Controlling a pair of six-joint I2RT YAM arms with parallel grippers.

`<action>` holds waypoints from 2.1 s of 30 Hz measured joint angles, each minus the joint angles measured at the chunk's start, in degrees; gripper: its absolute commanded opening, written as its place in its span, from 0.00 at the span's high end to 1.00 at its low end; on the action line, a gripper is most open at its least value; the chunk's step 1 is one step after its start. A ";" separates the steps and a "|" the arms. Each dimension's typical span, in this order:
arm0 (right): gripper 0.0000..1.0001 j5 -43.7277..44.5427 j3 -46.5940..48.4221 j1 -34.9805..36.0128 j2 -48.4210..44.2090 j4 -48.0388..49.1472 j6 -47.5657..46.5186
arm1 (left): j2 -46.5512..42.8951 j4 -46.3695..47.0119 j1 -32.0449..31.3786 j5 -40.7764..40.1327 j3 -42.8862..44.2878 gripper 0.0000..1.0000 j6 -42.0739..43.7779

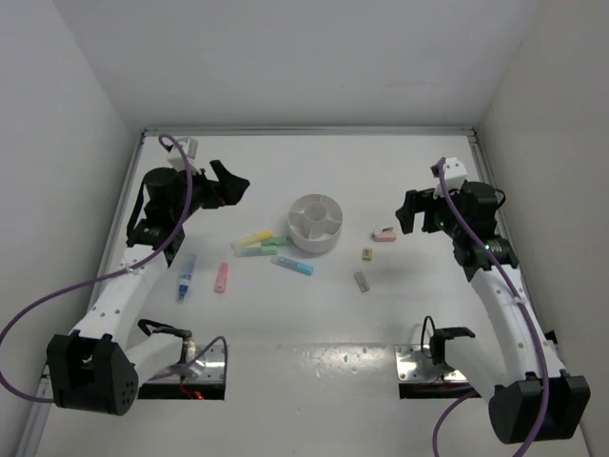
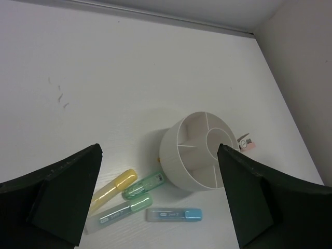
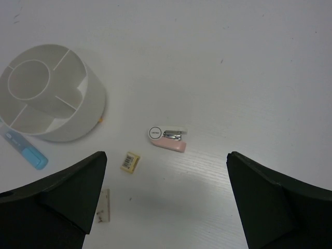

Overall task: Sort the stationery into containers
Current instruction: Pick up the pen from the center of the board.

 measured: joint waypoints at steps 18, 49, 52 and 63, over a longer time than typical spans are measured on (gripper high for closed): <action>0.49 -4.70 -0.37 0.04 3.45 -2.19 -8.55 | 7.06 -4.00 -0.52 -2.40 4.37 0.92 -1.25; 0.68 -24.26 9.64 1.75 30.58 -16.35 -59.23 | 13.84 -22.86 -7.52 -27.78 9.25 0.61 -3.41; 0.93 -28.92 13.07 2.10 30.97 -21.31 -58.29 | 14.73 -22.97 -7.52 -26.97 9.55 0.91 -2.60; 0.70 -43.28 22.88 2.40 29.90 -30.05 -51.69 | 31.19 -27.43 -7.56 -13.55 15.43 0.47 17.20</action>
